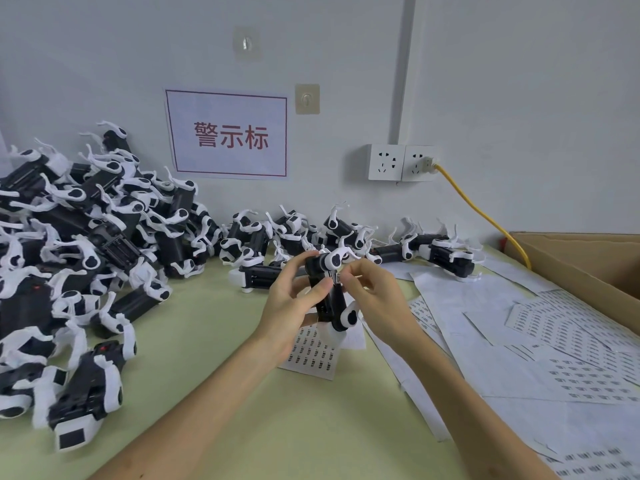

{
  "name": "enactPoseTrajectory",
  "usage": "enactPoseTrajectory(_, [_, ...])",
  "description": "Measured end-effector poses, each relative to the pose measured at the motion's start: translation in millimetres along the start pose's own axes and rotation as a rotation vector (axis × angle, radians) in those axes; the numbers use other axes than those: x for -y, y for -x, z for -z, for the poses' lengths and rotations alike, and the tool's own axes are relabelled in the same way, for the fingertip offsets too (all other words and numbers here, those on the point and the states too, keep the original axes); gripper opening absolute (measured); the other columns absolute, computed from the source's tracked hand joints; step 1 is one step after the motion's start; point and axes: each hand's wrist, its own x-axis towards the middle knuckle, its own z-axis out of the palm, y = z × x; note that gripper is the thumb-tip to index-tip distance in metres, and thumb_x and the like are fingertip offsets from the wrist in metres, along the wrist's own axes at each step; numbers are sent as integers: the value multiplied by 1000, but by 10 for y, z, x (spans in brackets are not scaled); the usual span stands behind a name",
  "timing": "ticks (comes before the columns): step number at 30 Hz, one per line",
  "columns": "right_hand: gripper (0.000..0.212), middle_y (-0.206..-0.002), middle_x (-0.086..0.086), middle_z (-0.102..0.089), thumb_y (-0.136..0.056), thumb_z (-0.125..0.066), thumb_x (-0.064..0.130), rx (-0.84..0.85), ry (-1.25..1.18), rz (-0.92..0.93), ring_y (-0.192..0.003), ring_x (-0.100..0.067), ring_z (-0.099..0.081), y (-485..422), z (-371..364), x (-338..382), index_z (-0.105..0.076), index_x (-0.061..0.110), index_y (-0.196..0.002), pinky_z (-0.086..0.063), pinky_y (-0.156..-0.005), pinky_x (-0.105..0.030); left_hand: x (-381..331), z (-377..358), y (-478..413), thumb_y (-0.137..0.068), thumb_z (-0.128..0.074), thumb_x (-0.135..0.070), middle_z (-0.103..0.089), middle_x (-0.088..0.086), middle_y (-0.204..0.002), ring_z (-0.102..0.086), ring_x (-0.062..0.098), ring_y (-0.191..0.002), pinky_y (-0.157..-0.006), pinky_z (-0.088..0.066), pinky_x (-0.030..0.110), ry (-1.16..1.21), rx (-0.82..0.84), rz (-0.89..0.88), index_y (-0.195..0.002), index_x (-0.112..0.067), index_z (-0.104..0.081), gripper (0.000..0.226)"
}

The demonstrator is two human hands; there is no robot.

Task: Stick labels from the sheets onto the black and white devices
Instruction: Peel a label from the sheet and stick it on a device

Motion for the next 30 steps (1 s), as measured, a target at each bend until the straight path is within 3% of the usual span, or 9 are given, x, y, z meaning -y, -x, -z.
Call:
enactPoseTrajectory(4, [19, -75, 19, -64, -103, -56, 18, -2, 17, -12, -77, -24, -64, 8, 1, -1, -62, 22, -86, -44, -61, -23, 15, -9, -2, -94, -72, -16, -76, 5, -109, -74, 28, -103, -81, -64, 48, -64, -14, -35, -129, -36, -60, 42])
enactPoseTrajectory(8, [19, -72, 25, -62, -103, -56, 19, 9, 49, -1, -65, -4, -57, 20, -10, 7, -60, 24, -86, -39, -59, -15, 15, -4, -3, -94, -74, -16, -76, 5, -106, -74, 28, -103, -93, -56, 62, -112, -33, -57, -125, -41, -62, 41])
enactPoseTrajectory(11, [18, -72, 23, -62, -103, -57, 21, 1, 63, -8, -66, -4, -57, 15, -13, 1, -60, 24, -86, -39, -60, -15, 18, -5, -4, -93, -75, -16, -75, 6, -105, -73, 30, -104, -94, -54, 64, -133, -40, -77, -125, -42, -62, 43])
enactPoseTrajectory(14, [18, -72, 25, -63, -103, -57, 21, -12, 71, -8, -64, -1, -57, 24, -21, -1, -60, 25, -86, -38, -58, -12, 38, -6, -15, -92, -76, -15, -76, 1, -99, -73, 31, -99, -90, -57, 53, -147, -40, -100, -126, -41, -61, 45])
enactPoseTrajectory(19, [17, -82, 16, -65, -103, -58, 20, -41, 65, 2, -81, -18, -67, 39, -50, 0, -60, 25, -87, -45, -64, -19, 47, -13, -20, -91, -77, -16, -75, -7, -92, -74, 24, -94, -75, -55, 35, -166, -44, -113, -128, -40, -60, 47])
enactPoseTrajectory(24, [18, -84, 14, -66, -103, -57, 21, -41, 59, -17, -83, -20, -68, 37, -56, 15, -59, 27, -86, -44, -65, -20, 49, -13, -9, -90, -77, -15, -74, -10, -89, -74, 16, -88, -69, -51, 20, -163, -53, -126, -129, -38, -59, 48])
enactPoseTrajectory(30, [17, -83, 7, -66, -104, -56, 21, -31, 49, -38, -78, -28, -69, 61, -56, 23, -58, 23, -87, -44, -64, -26, 62, -19, 5, -89, -78, -9, -75, 4, -102, -74, 24, -97, -90, -58, 40, -176, -63, -190, -130, -32, -60, 50])
